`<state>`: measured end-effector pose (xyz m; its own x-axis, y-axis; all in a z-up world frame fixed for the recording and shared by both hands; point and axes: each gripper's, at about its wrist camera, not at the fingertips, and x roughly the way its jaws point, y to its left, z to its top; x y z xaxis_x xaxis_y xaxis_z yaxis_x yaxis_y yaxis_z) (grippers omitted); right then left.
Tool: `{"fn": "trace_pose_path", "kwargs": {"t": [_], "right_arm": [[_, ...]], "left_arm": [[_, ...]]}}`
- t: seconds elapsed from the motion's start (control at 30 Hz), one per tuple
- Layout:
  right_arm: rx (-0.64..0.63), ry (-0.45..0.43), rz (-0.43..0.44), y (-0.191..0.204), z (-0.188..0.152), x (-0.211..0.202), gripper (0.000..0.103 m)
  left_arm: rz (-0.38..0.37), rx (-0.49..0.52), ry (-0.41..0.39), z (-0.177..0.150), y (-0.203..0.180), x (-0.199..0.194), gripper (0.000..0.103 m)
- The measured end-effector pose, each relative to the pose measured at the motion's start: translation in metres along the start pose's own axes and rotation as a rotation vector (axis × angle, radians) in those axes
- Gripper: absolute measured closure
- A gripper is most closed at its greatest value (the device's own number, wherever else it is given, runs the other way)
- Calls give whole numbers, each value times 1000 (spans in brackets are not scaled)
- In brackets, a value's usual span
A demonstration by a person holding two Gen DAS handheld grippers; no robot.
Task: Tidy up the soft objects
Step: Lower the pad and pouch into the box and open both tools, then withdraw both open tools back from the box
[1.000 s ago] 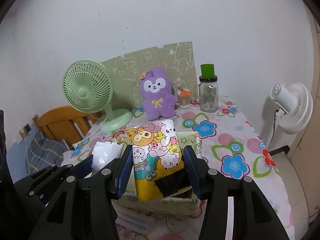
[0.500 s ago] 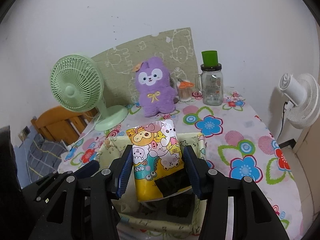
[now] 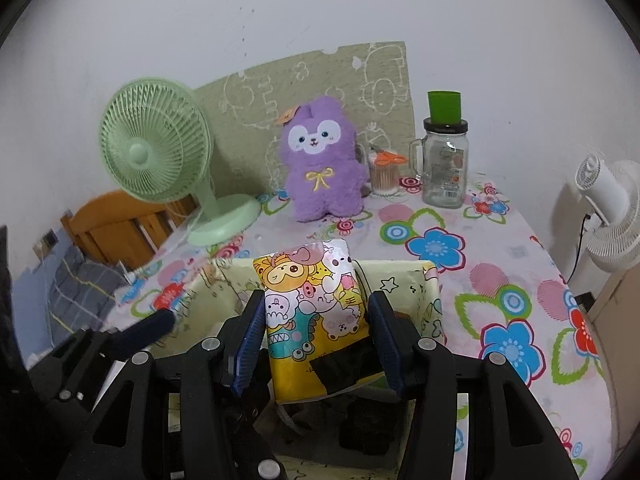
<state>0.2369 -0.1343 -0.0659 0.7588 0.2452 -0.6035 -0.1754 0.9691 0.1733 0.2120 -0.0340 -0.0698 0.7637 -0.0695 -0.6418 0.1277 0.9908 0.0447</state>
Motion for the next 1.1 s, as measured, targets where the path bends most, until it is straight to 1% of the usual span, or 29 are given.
{"fn": "trace_pose_path", "kwargs": {"t": [0.07, 0.13, 0.2, 0.3, 0.4, 0.43, 0.53, 0.6, 0.8, 0.93, 1.1], "right_arm": [[-23, 17, -19, 2, 0, 6, 46], [-25, 26, -13, 2, -2, 11, 41], [-19, 26, -8, 2, -4, 12, 26], [-36, -1, -25, 4, -3, 8, 19], [-44, -20, -44, 4, -2, 5, 14], [-44, -22, -46, 4, -2, 5, 14], [-53, -23, -52, 5, 0, 4, 11], [-57, -22, -50, 6, 0, 4, 9], [-62, -34, -38, 10, 2, -2, 9], [-66, -33, -51, 14, 3, -11, 9], [-61, -35, -73, 17, 2, -25, 9]], "left_arm": [[-3, 3, 2, -1, 0, 3, 15], [0, -1, 1, -2, 1, 5, 13], [-7, -8, 3, -2, 2, 8, 12], [-15, -12, 8, -3, 3, 10, 9], [-12, -15, 8, -3, 4, 10, 7], [-13, -16, 7, -3, 4, 9, 5], [-18, -25, 10, -2, 5, 8, 4], [-9, -22, 9, -2, 5, 7, 3], [31, -14, -3, -1, 4, -4, 1], [23, -16, -5, -1, 5, -12, 1], [28, -1, -30, -1, 2, -27, 1]]}}
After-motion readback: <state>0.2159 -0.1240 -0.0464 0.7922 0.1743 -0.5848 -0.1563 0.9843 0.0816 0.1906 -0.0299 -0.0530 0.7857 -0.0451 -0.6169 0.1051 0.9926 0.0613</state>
